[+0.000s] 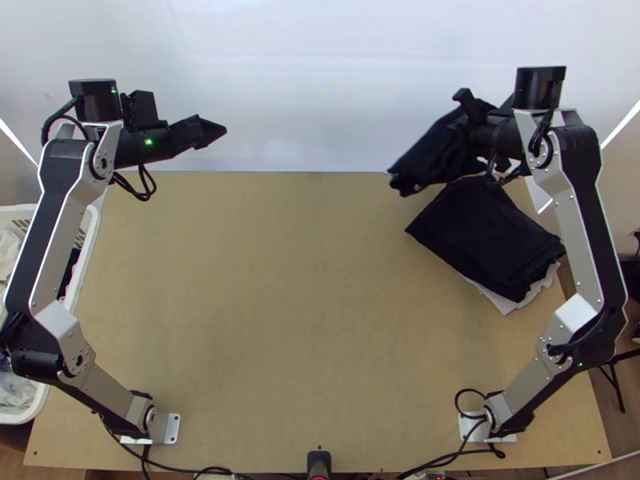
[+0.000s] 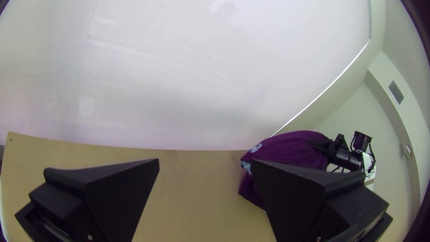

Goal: Fold the t-shirt

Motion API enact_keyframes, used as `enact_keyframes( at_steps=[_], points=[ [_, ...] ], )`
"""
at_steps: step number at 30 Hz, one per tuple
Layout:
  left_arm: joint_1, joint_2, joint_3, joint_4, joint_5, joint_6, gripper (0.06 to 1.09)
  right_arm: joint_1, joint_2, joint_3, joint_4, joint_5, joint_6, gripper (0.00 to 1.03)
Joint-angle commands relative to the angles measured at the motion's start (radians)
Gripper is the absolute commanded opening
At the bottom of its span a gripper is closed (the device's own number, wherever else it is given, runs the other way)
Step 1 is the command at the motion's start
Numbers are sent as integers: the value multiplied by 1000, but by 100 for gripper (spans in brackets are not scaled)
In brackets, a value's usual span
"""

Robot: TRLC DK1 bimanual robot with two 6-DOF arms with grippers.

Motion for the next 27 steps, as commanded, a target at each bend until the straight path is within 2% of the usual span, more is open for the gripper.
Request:
enact_keyframes(
  at_steps=[1, 4, 12, 21, 27],
  points=[
    [-3, 2, 12, 1, -1, -2, 105, -76, -56, -64, -21, -47, -136, 3],
    [-3, 2, 12, 1, -1, -3, 105, -117, -82, -96, -21, -103, -179, 3],
    [-16, 0, 18, 1, -1, -15, 105, -175, -140, -159, -21, -174, -244, 3],
    [-17, -5, 26, -1, -1, -22, 105, -203, -225, -293, -21, -191, -326, 3],
    [-13, -12, 27, -1, -1, -22, 105, -263, -268, -392, -9, -194, -366, 3]
  ],
)
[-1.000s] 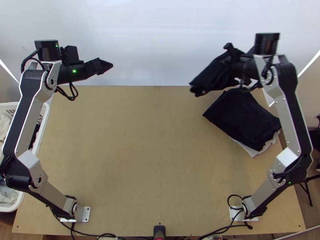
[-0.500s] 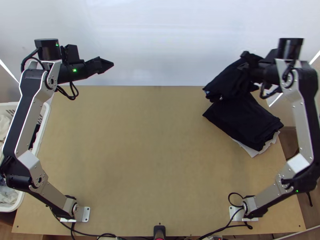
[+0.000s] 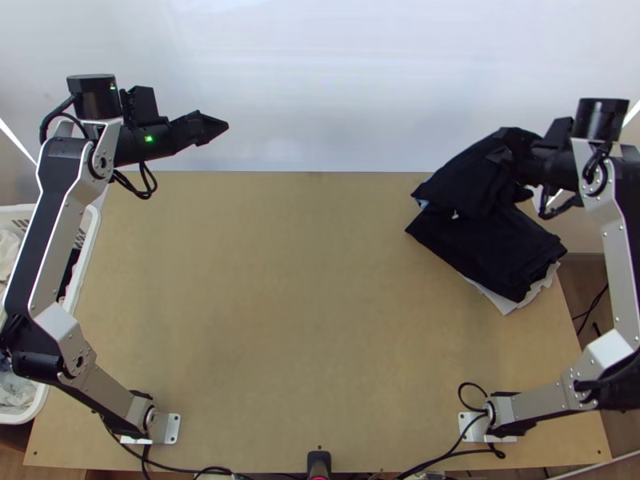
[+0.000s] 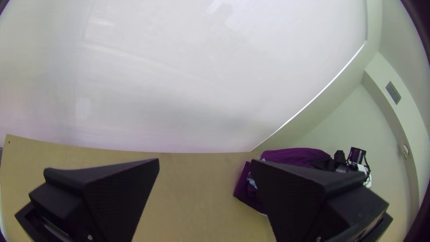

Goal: Fold the t-shirt

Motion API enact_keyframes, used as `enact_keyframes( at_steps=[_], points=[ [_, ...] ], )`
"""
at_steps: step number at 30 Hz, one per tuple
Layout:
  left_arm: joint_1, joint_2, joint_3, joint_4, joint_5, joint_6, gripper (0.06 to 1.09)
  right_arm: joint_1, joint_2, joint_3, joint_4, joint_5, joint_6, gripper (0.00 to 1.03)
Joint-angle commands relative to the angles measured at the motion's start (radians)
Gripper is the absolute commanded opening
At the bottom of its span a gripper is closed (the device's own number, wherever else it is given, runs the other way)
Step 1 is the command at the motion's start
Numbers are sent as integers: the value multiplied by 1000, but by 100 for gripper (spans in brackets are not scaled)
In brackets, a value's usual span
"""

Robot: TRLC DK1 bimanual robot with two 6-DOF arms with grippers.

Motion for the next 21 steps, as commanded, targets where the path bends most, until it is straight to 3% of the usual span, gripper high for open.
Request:
enact_keyframes(
  at_steps=[1, 21],
  points=[
    [3, -7, 2, -1, 0, 0, 105, -72, -52, -128, 17, -14, -56, 3],
    [32, -34, 10, -16, 7, 3, 105, -384, -71, -539, 202, -33, -237, 3]
  ],
)
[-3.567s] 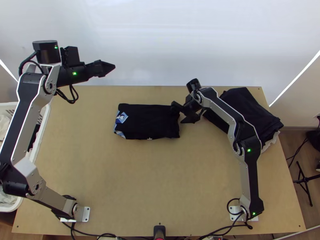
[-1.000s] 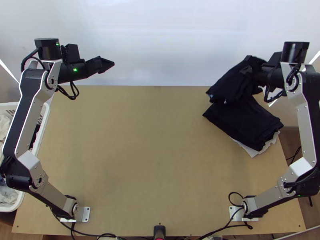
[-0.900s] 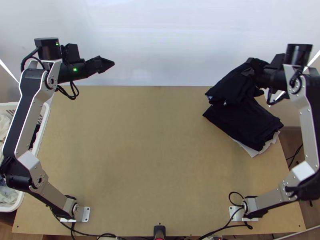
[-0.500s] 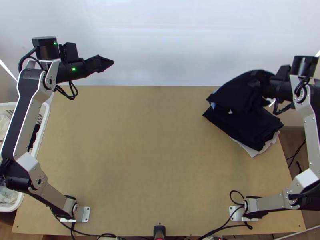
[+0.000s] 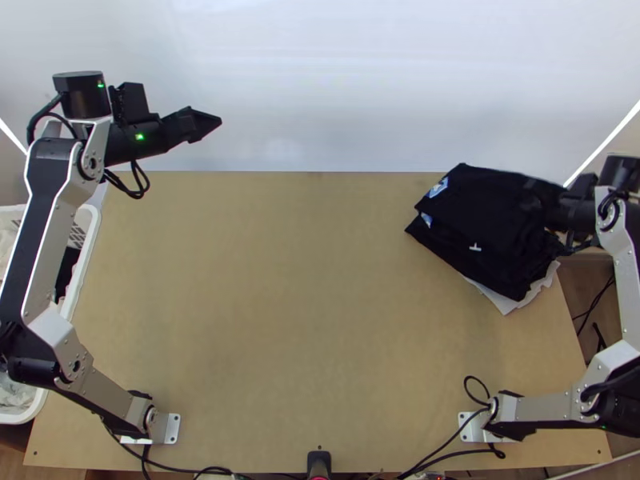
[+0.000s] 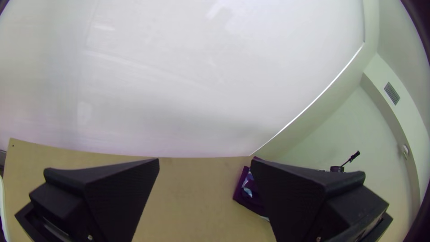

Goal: Fold the t-shirt

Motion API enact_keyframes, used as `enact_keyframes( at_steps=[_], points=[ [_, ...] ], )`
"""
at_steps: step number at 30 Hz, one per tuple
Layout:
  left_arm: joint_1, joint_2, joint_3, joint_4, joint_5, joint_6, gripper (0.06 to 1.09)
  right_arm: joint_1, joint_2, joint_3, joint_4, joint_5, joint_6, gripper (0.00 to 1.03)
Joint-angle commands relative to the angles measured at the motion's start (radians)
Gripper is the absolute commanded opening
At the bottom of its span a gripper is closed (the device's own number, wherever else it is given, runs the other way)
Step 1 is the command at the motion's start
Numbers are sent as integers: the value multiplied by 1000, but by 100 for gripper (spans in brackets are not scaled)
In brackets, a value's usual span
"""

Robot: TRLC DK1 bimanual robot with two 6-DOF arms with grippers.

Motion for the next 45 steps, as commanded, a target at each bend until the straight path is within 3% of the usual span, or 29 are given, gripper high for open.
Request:
enact_keyframes(
  at_steps=[1, 3, 5, 6, 9, 10, 23, 29, 34, 41, 45],
  points=[
    [16, -14, 1, -12, 5, 4, 105, -110, 4, -148, 83, 0, -68, 3],
    [17, -16, 0, -17, 7, 4, 105, -138, 5, -191, 119, 0, -91, 3],
    [17, -17, 0, -20, 7, 6, 105, -162, 13, -223, 141, 1, -112, 14],
    [17, -19, 0, -20, 9, 6, 105, -173, 19, -236, 141, 0, -132, 26],
    [12, -20, 1, -20, 9, 6, 105, -198, 28, -272, 141, 0, -186, 92],
    [11, -20, 1, -19, 9, 6, 105, -207, 28, -280, 141, 0, -198, 99],
    [20, -31, 30, -22, 9, 1, 105, -437, -108, -286, 267, 34, -318, 99],
    [37, -33, 50, -32, 9, -1, 105, -448, -225, -297, 359, 34, -341, 99],
    [35, -28, 63, -45, 9, -8, 105, -362, -349, -381, 586, 74, -342, 99],
    [37, -20, 78, -48, 7, -17, 105, -106, -404, -562, 982, 230, -471, 99],
    [37, -27, 81, -49, 7, -27, 105, 5, -346, -653, 1135, 301, -522, 99]
  ],
)
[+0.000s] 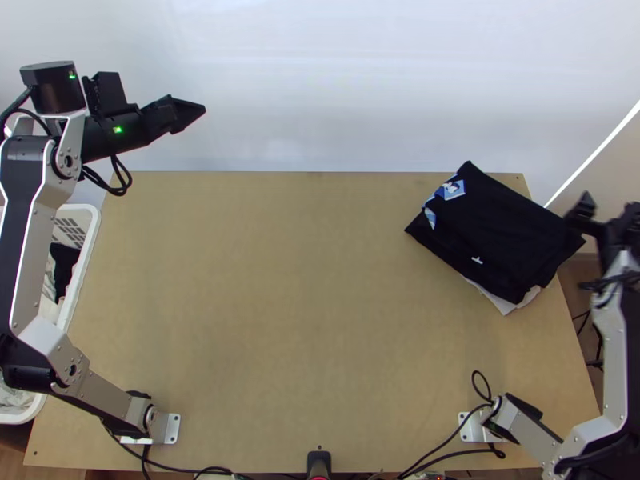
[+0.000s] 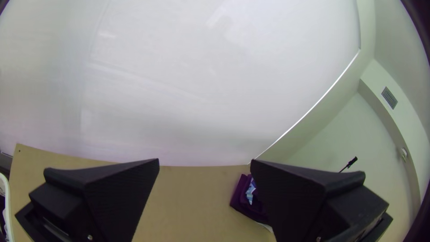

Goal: Fold the t-shirt

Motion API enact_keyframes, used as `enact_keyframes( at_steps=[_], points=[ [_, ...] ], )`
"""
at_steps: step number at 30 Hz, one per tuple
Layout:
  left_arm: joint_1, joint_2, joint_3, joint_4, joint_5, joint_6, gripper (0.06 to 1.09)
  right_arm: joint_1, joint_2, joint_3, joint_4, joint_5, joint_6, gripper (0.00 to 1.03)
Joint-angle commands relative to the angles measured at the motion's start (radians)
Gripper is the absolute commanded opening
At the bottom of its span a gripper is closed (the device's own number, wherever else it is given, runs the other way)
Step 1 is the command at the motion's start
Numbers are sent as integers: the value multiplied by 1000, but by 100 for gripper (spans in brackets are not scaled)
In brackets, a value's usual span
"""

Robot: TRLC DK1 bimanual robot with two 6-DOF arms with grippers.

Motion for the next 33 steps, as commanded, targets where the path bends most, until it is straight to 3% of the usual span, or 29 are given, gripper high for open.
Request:
enact_keyframes(
  at_steps=[1, 7, 15, 33],
  points=[
    [1, -6, 11, -5, -1, -16, 105, 200, 31, -166, 290, 127, -87, 99],
    [12, -15, 11, -17, -1, -18, 105, 267, 131, -309, 499, 193, -109, 99],
    [35, -18, 6, -20, -1, -18, 105, 262, 376, -497, 928, 199, -110, 99],
    [59, -22, 0, -23, -1, -12, 105, 255, 513, -465, 937, 202, -77, 99]
  ],
)
